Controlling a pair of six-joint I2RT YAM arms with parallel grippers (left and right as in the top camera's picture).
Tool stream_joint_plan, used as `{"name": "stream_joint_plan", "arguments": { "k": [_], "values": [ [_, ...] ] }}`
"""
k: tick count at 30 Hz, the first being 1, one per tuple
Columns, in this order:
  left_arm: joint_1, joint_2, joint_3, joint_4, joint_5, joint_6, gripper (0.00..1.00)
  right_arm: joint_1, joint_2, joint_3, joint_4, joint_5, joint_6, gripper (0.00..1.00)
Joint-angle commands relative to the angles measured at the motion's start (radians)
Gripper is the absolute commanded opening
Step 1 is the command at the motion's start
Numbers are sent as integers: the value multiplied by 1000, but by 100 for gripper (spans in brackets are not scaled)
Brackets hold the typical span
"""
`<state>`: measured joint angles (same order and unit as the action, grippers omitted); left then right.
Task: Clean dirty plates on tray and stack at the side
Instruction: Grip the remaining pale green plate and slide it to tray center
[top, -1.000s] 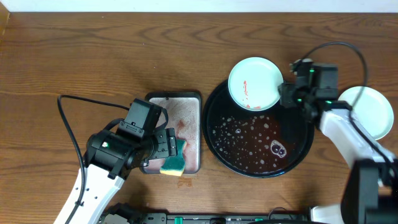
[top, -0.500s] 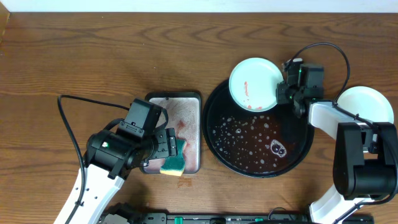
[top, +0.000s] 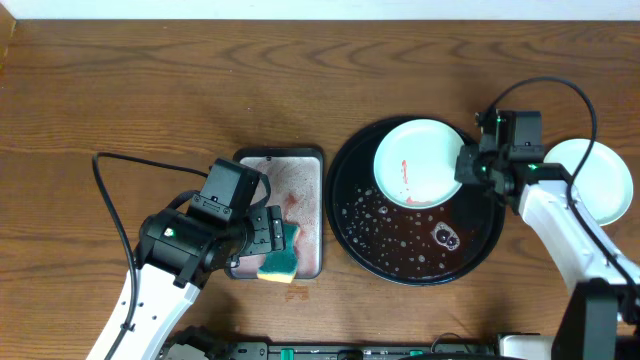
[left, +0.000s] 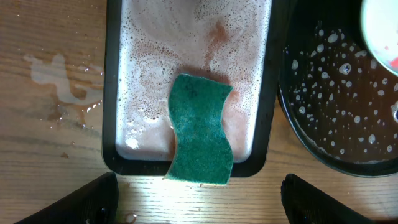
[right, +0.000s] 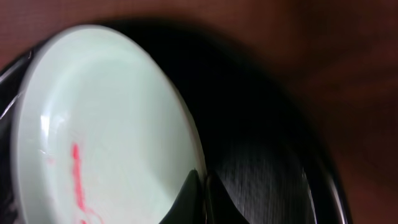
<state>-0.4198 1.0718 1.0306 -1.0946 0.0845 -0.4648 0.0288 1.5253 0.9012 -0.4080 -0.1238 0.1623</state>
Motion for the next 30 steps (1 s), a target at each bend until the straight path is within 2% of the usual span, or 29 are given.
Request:
{"name": "stream_joint_plan", "arguments": {
  "k": [1, 5, 11, 12, 13, 14, 18, 23, 30],
  "values": [
    [5, 1, 2, -2, 5, 12, 84, 6, -19, -2, -111, -70, 95, 1],
    [5, 1, 2, -2, 5, 12, 84, 24, -6, -14, -266, -105, 193, 1],
    [5, 1, 3, -2, 5, 12, 84, 60, -6, -53, -330, -103, 275, 3],
    [5, 1, 2, -2, 5, 12, 84, 60, -6, -54, -331, -101, 287, 25],
    [5, 1, 2, -2, 5, 12, 84, 60, -7, -54, -329, -102, 291, 38],
    [5, 1, 2, -2, 5, 12, 84, 60, -10, -51, -329, -102, 290, 43],
    [5, 1, 3, -2, 5, 12, 84, 57, -58, -16, -320, -98, 174, 43],
    [5, 1, 2, -2, 5, 12, 84, 65, -205, 61, -348, -134, 8, 38],
    [5, 1, 3, -3, 6, 12, 84, 94, -435, 67, -352, -180, -48, 39]
  ]
}}
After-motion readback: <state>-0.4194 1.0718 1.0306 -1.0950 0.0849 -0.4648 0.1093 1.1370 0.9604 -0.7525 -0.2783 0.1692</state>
